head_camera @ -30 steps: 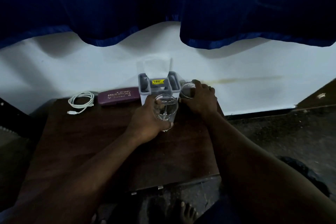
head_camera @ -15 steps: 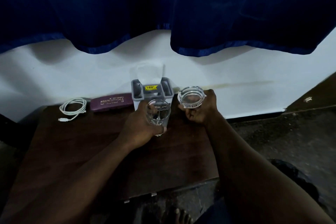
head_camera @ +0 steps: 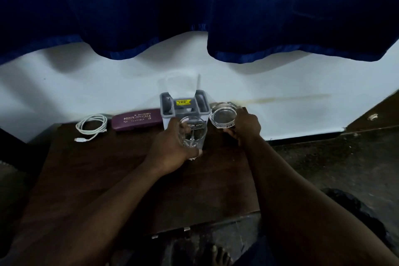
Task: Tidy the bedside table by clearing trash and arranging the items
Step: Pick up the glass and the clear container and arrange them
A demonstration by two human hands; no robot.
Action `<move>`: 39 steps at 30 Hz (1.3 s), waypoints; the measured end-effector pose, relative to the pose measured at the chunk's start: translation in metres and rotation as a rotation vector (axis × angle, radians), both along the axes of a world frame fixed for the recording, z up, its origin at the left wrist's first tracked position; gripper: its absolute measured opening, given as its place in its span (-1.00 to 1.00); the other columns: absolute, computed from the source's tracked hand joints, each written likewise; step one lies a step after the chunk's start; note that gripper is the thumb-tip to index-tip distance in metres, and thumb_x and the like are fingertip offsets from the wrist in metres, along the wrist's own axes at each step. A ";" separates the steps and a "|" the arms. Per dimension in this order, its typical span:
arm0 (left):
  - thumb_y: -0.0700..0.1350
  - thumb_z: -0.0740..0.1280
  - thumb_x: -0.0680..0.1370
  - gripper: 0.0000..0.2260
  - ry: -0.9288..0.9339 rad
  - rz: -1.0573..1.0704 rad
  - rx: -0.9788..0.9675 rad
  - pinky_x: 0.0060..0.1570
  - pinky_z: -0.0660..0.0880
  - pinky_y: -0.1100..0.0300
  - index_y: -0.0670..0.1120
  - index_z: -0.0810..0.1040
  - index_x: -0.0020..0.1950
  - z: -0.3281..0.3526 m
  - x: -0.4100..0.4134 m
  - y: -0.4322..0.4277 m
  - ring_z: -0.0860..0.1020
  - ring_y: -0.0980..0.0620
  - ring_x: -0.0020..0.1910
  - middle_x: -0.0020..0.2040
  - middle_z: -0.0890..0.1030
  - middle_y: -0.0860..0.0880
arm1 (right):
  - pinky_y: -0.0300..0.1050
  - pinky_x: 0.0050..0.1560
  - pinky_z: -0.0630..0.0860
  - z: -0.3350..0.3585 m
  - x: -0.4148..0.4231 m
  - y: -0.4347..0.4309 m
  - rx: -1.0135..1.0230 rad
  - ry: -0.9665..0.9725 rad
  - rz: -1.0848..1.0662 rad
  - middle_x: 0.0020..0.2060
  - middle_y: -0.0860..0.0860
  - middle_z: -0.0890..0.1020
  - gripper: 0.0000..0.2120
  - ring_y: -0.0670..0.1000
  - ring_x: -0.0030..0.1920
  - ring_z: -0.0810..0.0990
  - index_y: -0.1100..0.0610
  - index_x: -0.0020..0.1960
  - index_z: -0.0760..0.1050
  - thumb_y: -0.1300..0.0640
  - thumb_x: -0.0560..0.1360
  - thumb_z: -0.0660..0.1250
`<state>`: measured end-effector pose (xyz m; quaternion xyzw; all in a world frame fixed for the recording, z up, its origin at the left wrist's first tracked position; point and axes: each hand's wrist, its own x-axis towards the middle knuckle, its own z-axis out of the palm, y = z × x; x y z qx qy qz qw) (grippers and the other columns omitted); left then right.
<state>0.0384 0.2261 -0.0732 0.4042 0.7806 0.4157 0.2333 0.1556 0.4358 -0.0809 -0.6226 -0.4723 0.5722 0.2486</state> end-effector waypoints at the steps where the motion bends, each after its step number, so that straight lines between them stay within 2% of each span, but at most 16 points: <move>1: 0.03 0.68 0.26 -0.27 -0.002 0.000 0.002 0.01 0.53 0.31 0.06 0.41 0.34 0.000 0.000 0.000 0.63 0.22 0.04 0.18 0.64 0.17 | 0.00 -0.21 0.72 -0.001 0.000 0.002 0.046 -0.079 0.053 -0.29 0.08 0.71 -0.71 0.12 -0.34 0.76 0.08 -0.06 0.62 -0.02 0.65 0.20; 3: 0.04 0.68 0.26 -0.26 -0.003 -0.001 0.007 0.04 0.56 0.24 0.08 0.41 0.35 0.000 0.000 0.000 0.63 0.21 0.05 0.18 0.63 0.18 | -0.19 -0.32 0.64 -0.002 0.001 0.001 0.125 -0.191 0.121 -0.31 0.04 0.73 -0.72 0.01 -0.40 0.73 0.08 0.00 0.65 -0.05 0.64 0.23; 4: 0.04 0.68 0.26 -0.25 -0.002 -0.004 0.009 0.05 0.56 0.22 0.10 0.40 0.35 -0.001 0.000 0.000 0.63 0.21 0.06 0.17 0.62 0.18 | -0.23 -0.29 0.63 -0.005 0.002 0.001 0.141 -0.206 0.131 -0.30 0.04 0.74 -0.71 -0.03 -0.41 0.72 0.10 -0.03 0.65 -0.07 0.63 0.26; 6: 0.06 0.68 0.25 -0.25 -0.005 -0.006 0.012 0.07 0.57 0.20 0.12 0.39 0.34 -0.002 -0.001 0.000 0.63 0.20 0.07 0.16 0.62 0.20 | -0.10 -0.10 0.71 -0.010 0.005 0.001 0.097 -0.095 0.131 -0.19 0.07 0.70 -0.80 -0.11 -0.42 0.69 0.09 -0.13 0.56 0.02 0.61 0.32; 8: 0.08 0.67 0.23 -0.25 -0.005 -0.002 0.012 0.08 0.59 0.17 0.12 0.40 0.33 -0.003 -0.001 0.000 0.64 0.19 0.06 0.15 0.63 0.19 | -0.02 -0.08 0.73 -0.009 0.005 -0.002 0.089 -0.074 0.129 -0.20 0.05 0.66 -0.82 -0.14 -0.43 0.66 0.07 -0.19 0.50 0.12 0.59 0.32; 11: 0.09 0.67 0.23 -0.25 0.001 -0.001 0.004 0.07 0.58 0.20 0.12 0.39 0.33 -0.003 -0.001 0.001 0.63 0.21 0.05 0.16 0.63 0.19 | -0.29 -0.38 0.55 -0.006 0.004 -0.001 0.229 -0.303 0.121 -0.53 -0.08 0.62 -0.73 -0.12 -0.35 0.70 0.12 -0.33 0.53 0.09 0.54 0.35; 13: 0.08 0.67 0.24 -0.25 -0.001 -0.001 0.001 0.01 0.55 0.27 0.13 0.39 0.32 -0.003 -0.001 0.001 0.62 0.25 0.04 0.14 0.62 0.21 | -0.37 -0.52 0.43 -0.003 0.005 -0.003 0.250 -0.318 0.129 -0.49 -0.06 0.64 -0.77 -0.11 -0.30 0.71 0.14 -0.34 0.55 0.16 0.49 0.40; 16: 0.07 0.68 0.24 -0.25 -0.003 0.003 -0.006 -0.10 0.45 0.46 0.14 0.39 0.33 -0.002 0.000 0.000 0.58 0.34 0.01 0.13 0.61 0.23 | -0.22 -0.22 0.57 0.000 0.006 -0.005 0.300 -0.443 0.141 -0.28 0.08 0.74 -0.88 0.11 -0.11 0.73 0.16 -0.29 0.61 0.16 0.40 0.41; 18: 0.07 0.68 0.25 -0.25 -0.005 0.006 -0.007 -0.12 0.43 0.48 0.15 0.39 0.33 -0.001 0.000 0.000 0.58 0.36 0.00 0.13 0.61 0.23 | -0.11 -0.08 0.60 -0.001 0.004 -0.006 0.354 -0.430 0.128 -0.22 0.12 0.75 -0.85 0.16 -0.05 0.72 0.10 -0.35 0.52 0.15 0.39 0.39; 22: 0.07 0.68 0.25 -0.27 -0.001 0.007 -0.007 -0.10 0.45 0.44 0.13 0.40 0.32 -0.001 0.001 0.000 0.57 0.36 0.00 0.12 0.61 0.22 | -0.10 -0.04 0.61 -0.005 0.003 -0.004 0.369 -0.370 0.066 -0.29 0.07 0.70 -0.82 0.18 -0.07 0.72 0.03 -0.33 0.43 0.10 0.39 0.39; 25: 0.08 0.68 0.26 -0.27 0.004 0.007 -0.012 -0.08 0.48 0.39 0.13 0.40 0.32 0.000 0.001 0.000 0.61 0.29 0.02 0.13 0.62 0.21 | -0.01 0.09 0.65 -0.006 0.003 -0.004 0.335 -0.335 0.054 -0.14 0.15 0.74 -0.93 0.22 -0.03 0.73 0.05 -0.16 0.51 0.10 0.37 0.37; 27: 0.08 0.68 0.26 -0.28 -0.002 0.005 -0.016 -0.10 0.46 0.44 0.14 0.39 0.31 0.001 0.002 0.000 0.61 0.31 0.02 0.12 0.62 0.22 | -0.09 0.09 0.60 -0.006 0.004 -0.004 0.361 -0.376 0.039 -0.03 0.16 0.72 -0.87 0.21 0.06 0.69 0.07 -0.03 0.55 0.11 0.42 0.39; 30: 0.07 0.68 0.28 -0.27 -0.001 0.005 -0.019 -0.11 0.42 0.49 0.14 0.39 0.33 0.004 0.003 0.000 0.58 0.36 -0.01 0.12 0.62 0.23 | -0.16 0.08 0.54 -0.006 0.006 -0.003 0.355 -0.379 0.065 -0.05 0.15 0.73 -0.88 0.19 0.07 0.68 0.08 -0.03 0.53 0.10 0.45 0.35; 34: 0.06 0.68 0.26 -0.27 0.006 0.021 -0.022 -0.10 0.43 0.44 0.12 0.40 0.34 0.007 0.004 0.001 0.61 0.23 0.00 0.10 0.63 0.20 | -0.03 0.17 0.57 0.003 0.013 -0.004 0.380 -0.471 0.085 0.04 0.12 0.71 -0.68 0.20 0.13 0.67 0.11 0.11 0.57 -0.07 0.47 0.33; 36: 0.03 0.67 0.25 -0.29 -0.013 0.035 -0.021 -0.10 0.50 0.36 0.11 0.42 0.32 0.008 0.004 0.002 0.63 0.22 -0.02 0.10 0.64 0.19 | -0.03 0.11 0.54 0.015 0.017 -0.008 0.469 -0.521 0.072 0.05 0.07 0.69 -0.70 0.19 0.13 0.64 0.07 0.08 0.57 -0.09 0.47 0.34; 39: -0.01 0.65 0.24 -0.37 -0.116 0.079 0.011 0.02 0.61 0.11 0.09 0.49 0.24 0.013 0.007 0.006 0.68 0.13 -0.03 0.04 0.69 0.13 | -0.15 -0.08 0.52 0.038 0.023 -0.012 0.467 -0.440 0.177 -0.12 0.00 0.70 -0.76 0.07 -0.08 0.66 0.04 -0.06 0.60 -0.13 0.45 0.44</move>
